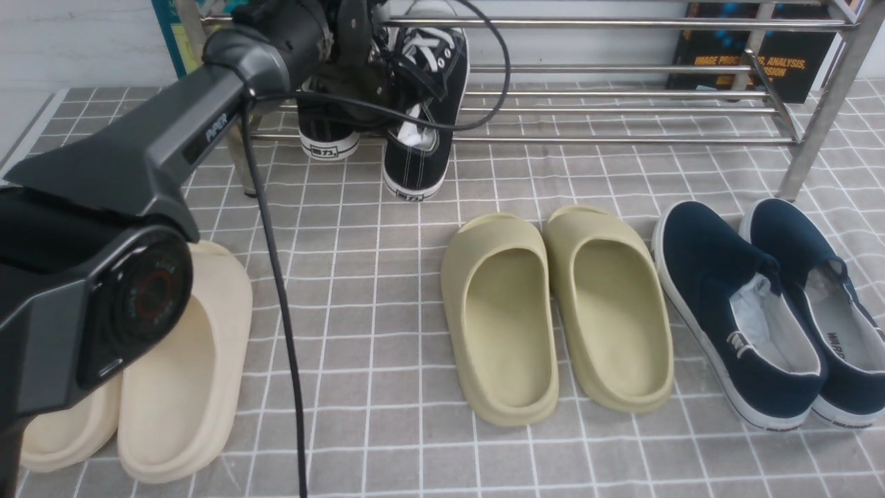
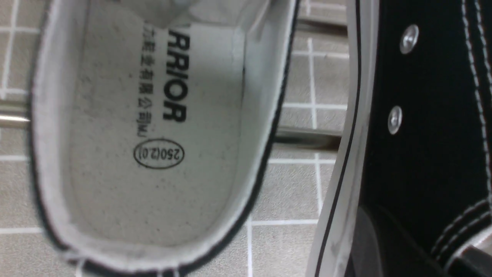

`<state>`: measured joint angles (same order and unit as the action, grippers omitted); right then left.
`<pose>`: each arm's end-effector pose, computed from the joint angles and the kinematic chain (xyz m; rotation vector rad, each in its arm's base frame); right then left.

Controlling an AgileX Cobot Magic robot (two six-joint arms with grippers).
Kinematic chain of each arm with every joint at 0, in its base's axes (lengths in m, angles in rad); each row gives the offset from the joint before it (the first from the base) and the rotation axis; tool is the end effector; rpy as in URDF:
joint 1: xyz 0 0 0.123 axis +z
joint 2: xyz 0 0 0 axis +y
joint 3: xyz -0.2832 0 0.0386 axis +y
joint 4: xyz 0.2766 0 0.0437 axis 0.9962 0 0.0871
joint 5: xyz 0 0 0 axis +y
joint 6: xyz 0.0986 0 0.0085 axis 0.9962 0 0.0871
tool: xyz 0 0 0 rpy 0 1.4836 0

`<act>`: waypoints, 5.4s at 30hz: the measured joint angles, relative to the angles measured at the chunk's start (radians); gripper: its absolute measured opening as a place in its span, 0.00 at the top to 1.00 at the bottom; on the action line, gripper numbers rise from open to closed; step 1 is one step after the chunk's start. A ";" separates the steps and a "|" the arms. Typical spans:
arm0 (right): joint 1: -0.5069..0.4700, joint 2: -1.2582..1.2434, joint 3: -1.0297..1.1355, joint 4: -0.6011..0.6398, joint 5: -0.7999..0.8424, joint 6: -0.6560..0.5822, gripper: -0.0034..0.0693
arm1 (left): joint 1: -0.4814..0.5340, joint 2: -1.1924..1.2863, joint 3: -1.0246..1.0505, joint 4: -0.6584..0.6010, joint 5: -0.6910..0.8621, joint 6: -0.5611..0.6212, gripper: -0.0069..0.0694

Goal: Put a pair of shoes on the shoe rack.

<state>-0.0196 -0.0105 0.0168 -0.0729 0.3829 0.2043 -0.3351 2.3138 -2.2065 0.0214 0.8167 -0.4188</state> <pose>0.0877 -0.0044 0.1711 0.1648 1.8649 0.0552 0.5349 -0.1846 0.2457 -0.0913 2.4309 -0.3202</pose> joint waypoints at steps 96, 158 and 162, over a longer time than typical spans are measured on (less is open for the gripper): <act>0.000 0.000 0.000 0.000 0.000 0.000 0.62 | -0.040 -1.069 0.507 0.034 0.287 0.217 0.93; 0.000 0.000 -0.001 0.000 0.002 0.000 0.62 | 0.374 -2.324 2.208 -0.021 -0.572 0.228 0.93; 0.000 0.000 -0.001 0.000 0.002 0.000 0.62 | 0.379 -2.324 2.231 -0.047 -0.572 0.229 0.93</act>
<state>-0.0196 -0.0105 0.0157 -0.0729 0.3850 0.2043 0.0437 -0.0102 0.0245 -0.0261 0.2445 -0.1896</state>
